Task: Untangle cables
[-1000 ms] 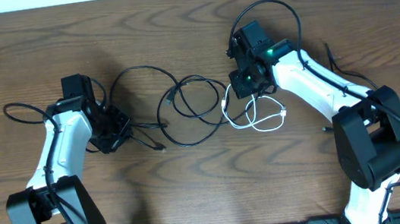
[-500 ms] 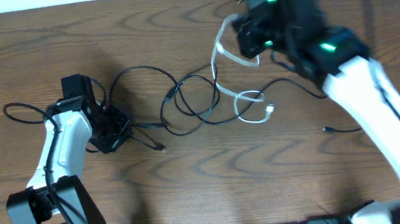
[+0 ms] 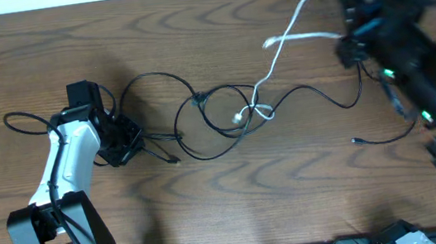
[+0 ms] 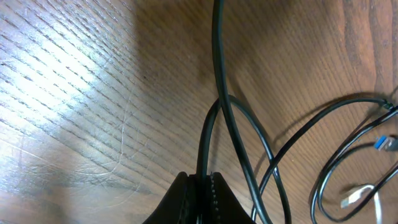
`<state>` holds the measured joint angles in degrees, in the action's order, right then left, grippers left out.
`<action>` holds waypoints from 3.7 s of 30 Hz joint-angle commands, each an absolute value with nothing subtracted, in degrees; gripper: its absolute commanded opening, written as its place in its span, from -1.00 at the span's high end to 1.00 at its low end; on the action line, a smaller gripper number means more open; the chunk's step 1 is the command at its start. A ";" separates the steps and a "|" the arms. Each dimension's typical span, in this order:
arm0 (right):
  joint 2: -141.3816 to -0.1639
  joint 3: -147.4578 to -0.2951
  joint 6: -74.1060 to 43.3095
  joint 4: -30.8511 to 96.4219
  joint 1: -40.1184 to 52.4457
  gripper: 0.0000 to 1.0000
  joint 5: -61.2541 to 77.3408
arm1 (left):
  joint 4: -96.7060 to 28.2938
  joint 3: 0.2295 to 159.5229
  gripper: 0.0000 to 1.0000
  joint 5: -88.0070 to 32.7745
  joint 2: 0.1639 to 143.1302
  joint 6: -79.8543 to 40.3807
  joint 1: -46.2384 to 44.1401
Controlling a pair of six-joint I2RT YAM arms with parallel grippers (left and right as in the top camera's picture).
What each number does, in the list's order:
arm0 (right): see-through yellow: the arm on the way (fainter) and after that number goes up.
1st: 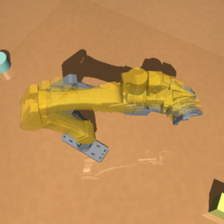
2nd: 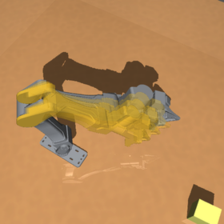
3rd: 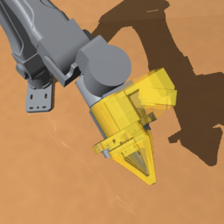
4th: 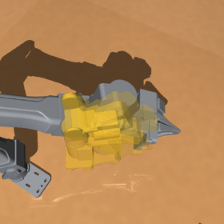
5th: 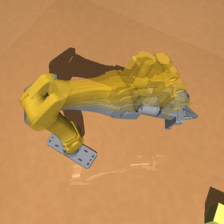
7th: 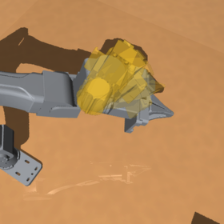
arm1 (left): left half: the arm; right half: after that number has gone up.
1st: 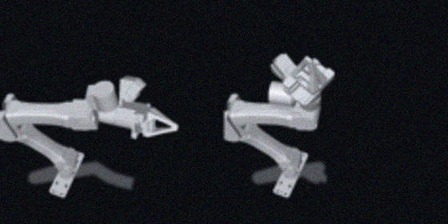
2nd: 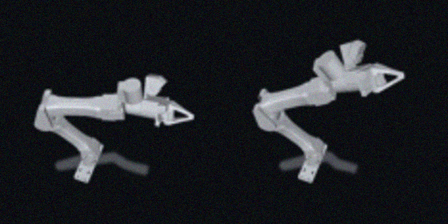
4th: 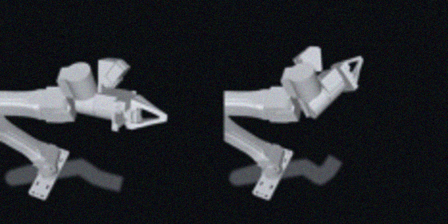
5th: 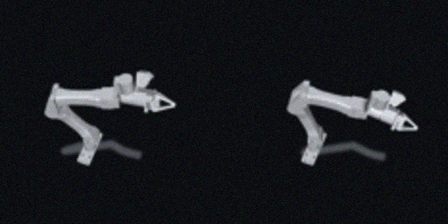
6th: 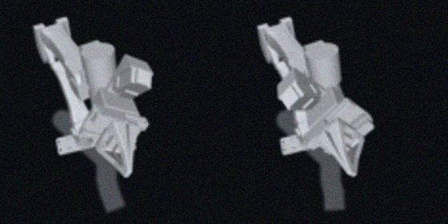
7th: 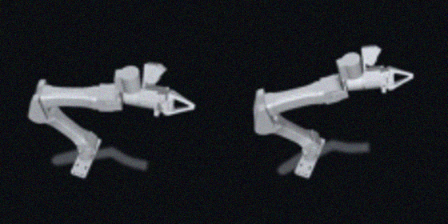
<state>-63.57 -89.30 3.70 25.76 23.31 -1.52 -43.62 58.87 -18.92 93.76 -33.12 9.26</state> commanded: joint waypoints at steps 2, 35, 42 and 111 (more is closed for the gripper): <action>-58.83 -89.52 8.21 22.31 22.85 0.98 -12.21 | -43.81 58.33 0.83 -17.21 94.48 -32.62 9.17; -75.66 -89.45 1.26 38.28 22.48 0.99 -46.02 | -43.20 58.33 0.83 -17.26 94.48 -32.62 9.17; -86.63 -89.45 -3.18 43.22 18.90 0.95 -24.45 | -43.22 58.33 0.83 -17.23 94.48 -32.60 9.17; -114.13 -88.90 9.65 61.34 18.09 -0.70 10.68 | -42.96 58.33 0.83 -16.80 94.48 -32.62 9.17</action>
